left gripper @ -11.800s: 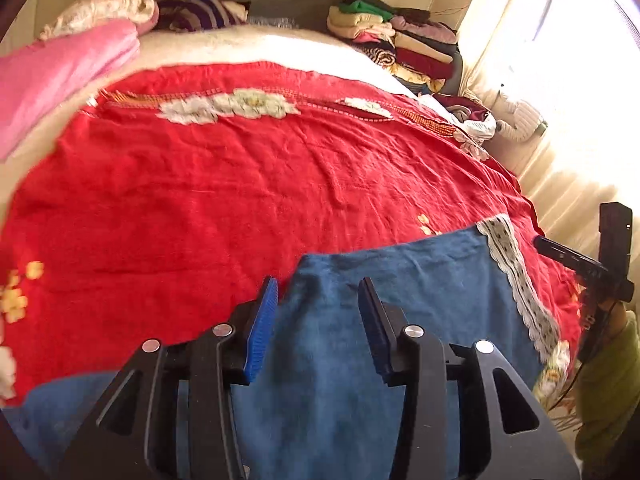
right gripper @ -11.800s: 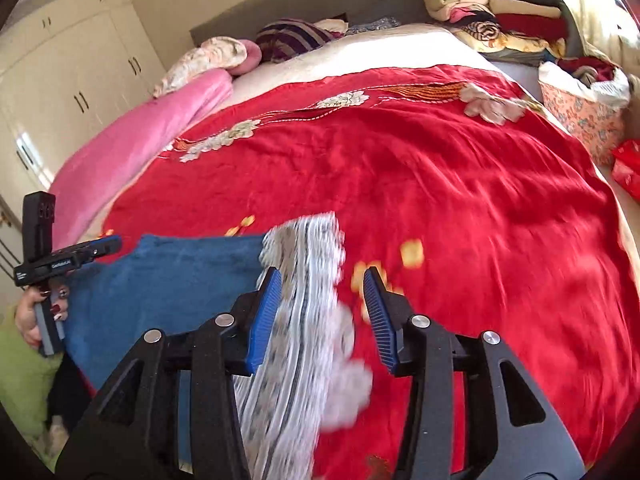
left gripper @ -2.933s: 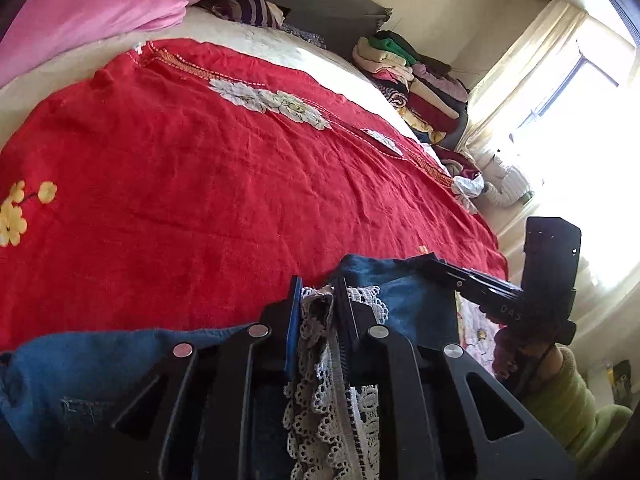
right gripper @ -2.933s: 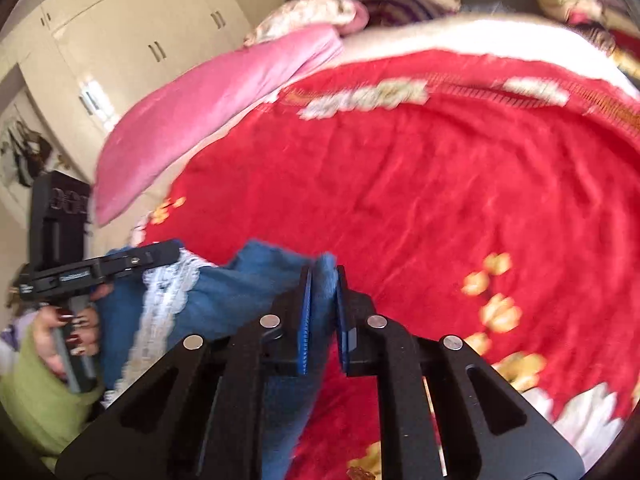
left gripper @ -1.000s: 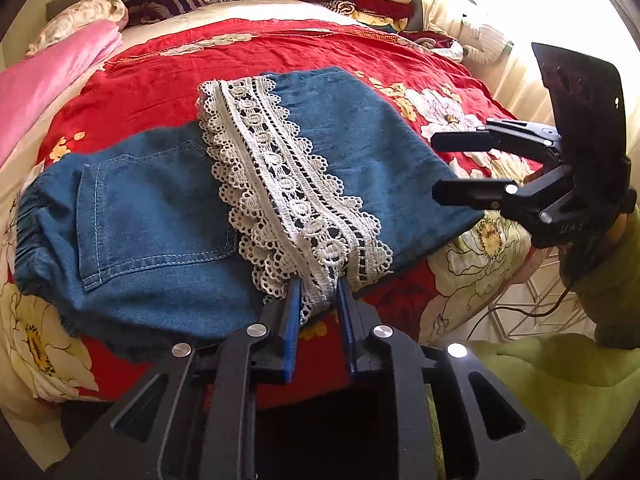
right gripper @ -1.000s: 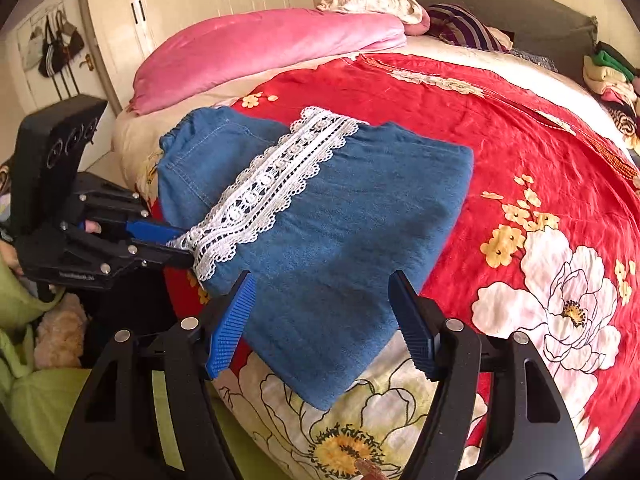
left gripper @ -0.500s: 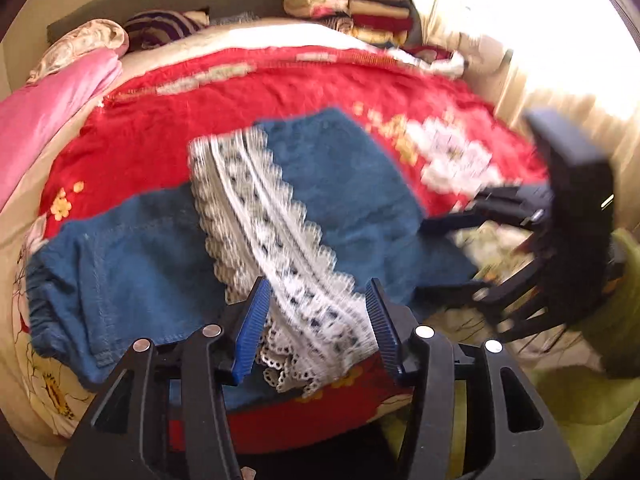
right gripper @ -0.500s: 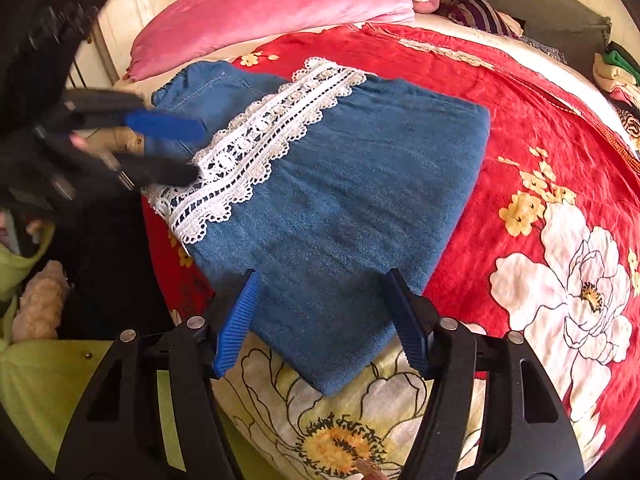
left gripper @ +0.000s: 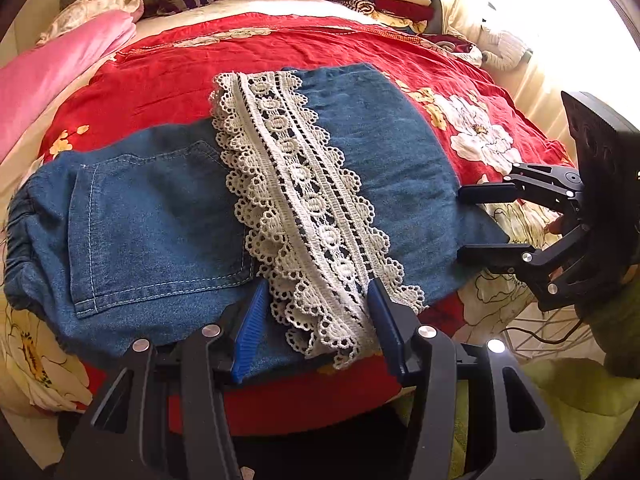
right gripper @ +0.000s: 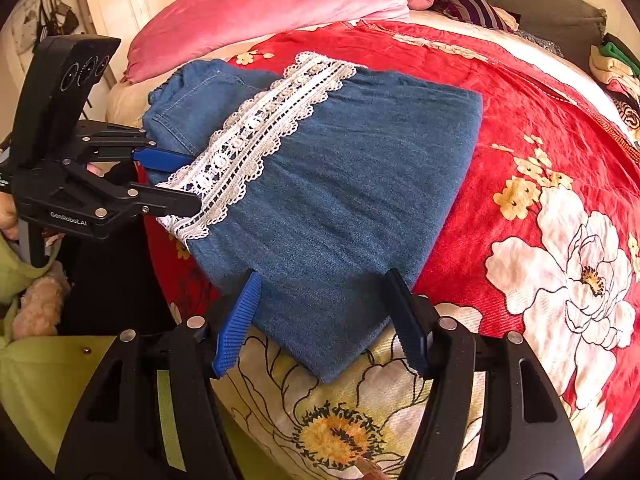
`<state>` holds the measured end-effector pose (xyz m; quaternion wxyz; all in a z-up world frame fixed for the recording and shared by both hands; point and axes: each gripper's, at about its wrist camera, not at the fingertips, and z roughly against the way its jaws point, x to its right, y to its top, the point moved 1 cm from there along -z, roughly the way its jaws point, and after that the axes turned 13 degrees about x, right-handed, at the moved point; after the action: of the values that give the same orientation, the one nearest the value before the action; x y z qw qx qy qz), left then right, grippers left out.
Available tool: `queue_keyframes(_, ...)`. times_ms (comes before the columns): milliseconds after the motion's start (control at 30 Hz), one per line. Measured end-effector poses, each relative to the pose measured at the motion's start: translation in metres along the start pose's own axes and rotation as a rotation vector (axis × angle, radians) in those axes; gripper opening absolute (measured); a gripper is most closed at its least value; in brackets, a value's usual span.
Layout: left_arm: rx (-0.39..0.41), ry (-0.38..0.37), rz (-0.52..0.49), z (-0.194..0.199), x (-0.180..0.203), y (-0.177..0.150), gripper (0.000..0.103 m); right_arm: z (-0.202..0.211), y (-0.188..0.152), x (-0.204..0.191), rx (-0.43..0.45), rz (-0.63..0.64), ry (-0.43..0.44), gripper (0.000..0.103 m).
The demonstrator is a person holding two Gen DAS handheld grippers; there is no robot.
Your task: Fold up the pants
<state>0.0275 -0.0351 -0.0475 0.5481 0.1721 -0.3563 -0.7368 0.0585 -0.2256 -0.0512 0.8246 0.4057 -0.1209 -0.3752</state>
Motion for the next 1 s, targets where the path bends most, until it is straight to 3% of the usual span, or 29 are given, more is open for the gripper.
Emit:
queue_keyframes(300, 0.021, 0.005, 0.013, 0.011, 0.000, 0.004, 0.050, 0.013, 0.009, -0.002, 0.022, 0.004, -0.018, 0.062)
queue_keyframes(367, 0.027, 0.006, 0.014, 0.014, 0.000, 0.005, 0.059, 0.015, 0.011, -0.001, 0.028, -0.003, -0.024, 0.064)
queue_keyframes(533, 0.051, 0.009, 0.014, 0.023, 0.000, 0.008, 0.060, 0.021, 0.019, 0.002, 0.047, -0.014, -0.057, 0.076)
queue_keyframes(633, 0.067, 0.017, 0.020, 0.029, -0.002, 0.010, 0.072, 0.026, 0.026, 0.004, 0.072, -0.022, -0.076, 0.083)
queue_keyframes(800, 0.102, 0.032, 0.032, 0.043, -0.008, 0.013, 0.075, 0.034, 0.041, 0.003, 0.113, -0.015, -0.097, 0.089)
queue_keyframes(867, 0.115, 0.047, 0.036, 0.049, -0.010, 0.015, 0.090, 0.035, 0.047, 0.002, 0.124, -0.015, -0.103, 0.091)
queue_keyframes(1000, 0.150, 0.060, 0.047, 0.064, -0.017, 0.018, 0.090, 0.043, 0.060, 0.004, 0.158, -0.014, -0.120, 0.094)
